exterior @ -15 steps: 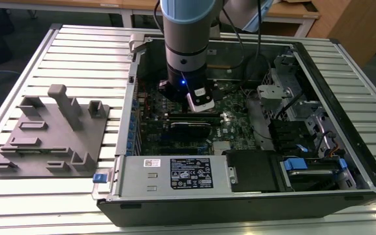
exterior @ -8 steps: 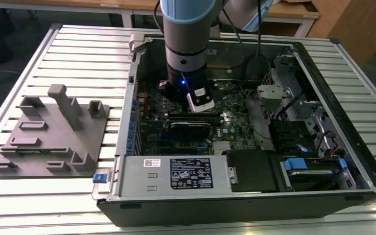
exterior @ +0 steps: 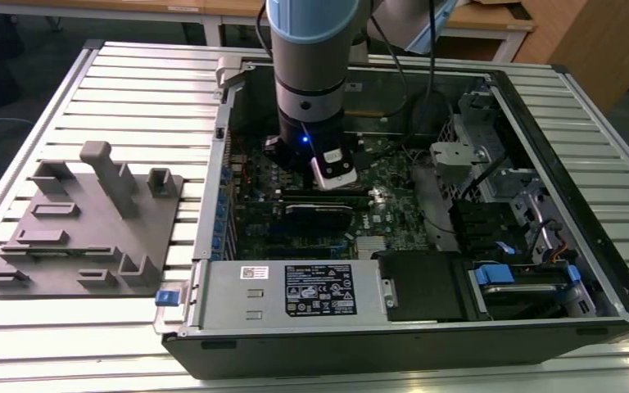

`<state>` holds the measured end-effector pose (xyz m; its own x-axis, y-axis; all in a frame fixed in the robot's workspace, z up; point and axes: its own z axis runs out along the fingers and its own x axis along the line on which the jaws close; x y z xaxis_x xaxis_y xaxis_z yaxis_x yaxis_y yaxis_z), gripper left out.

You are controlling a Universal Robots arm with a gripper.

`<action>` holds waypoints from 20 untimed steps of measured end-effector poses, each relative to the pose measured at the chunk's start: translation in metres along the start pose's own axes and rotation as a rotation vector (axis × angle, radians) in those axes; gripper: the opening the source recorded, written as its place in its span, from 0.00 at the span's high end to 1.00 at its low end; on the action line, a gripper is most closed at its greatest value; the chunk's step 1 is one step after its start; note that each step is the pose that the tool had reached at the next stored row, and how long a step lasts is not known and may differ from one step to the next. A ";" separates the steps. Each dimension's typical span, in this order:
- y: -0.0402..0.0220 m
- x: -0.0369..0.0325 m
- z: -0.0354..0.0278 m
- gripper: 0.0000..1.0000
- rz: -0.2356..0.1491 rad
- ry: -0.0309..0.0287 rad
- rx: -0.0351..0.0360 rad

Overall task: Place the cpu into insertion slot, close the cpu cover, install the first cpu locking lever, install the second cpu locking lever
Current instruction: 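Install the second cpu locking lever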

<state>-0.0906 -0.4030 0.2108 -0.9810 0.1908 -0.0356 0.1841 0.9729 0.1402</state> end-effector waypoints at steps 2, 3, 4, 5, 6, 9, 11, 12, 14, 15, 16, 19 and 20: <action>-0.0002 0.0003 0.0008 0.89 0.000 0.0001 0.0002; -0.0003 0.0004 0.0009 0.89 0.000 0.0002 0.0003; -0.0002 0.0004 0.0014 0.89 -0.002 0.0003 -0.0001; -0.0002 0.0004 0.0018 0.89 -0.005 0.0007 -0.0003; -0.0002 0.0005 0.0020 0.89 -0.011 0.0015 -0.0004; -0.0001 0.0007 0.0030 0.89 -0.039 0.0056 -0.0012; 0.0003 0.0009 0.0036 0.89 -0.054 0.0077 -0.0018; 0.0005 0.0010 0.0039 0.89 -0.061 0.0086 -0.0022; 0.0009 0.0015 0.0051 0.89 -0.071 0.0101 -0.0039; 0.0013 0.0018 0.0056 0.89 -0.075 0.0108 -0.0043; 0.0017 0.0020 0.0060 0.89 -0.079 0.0115 -0.0044; 0.0018 0.0020 0.0061 0.89 -0.082 0.0119 -0.0045; 0.0018 0.0021 0.0062 0.89 -0.082 0.0119 -0.0045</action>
<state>-0.0919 -0.4001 0.2048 -0.9934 0.1092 -0.0354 0.1032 0.9845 0.1417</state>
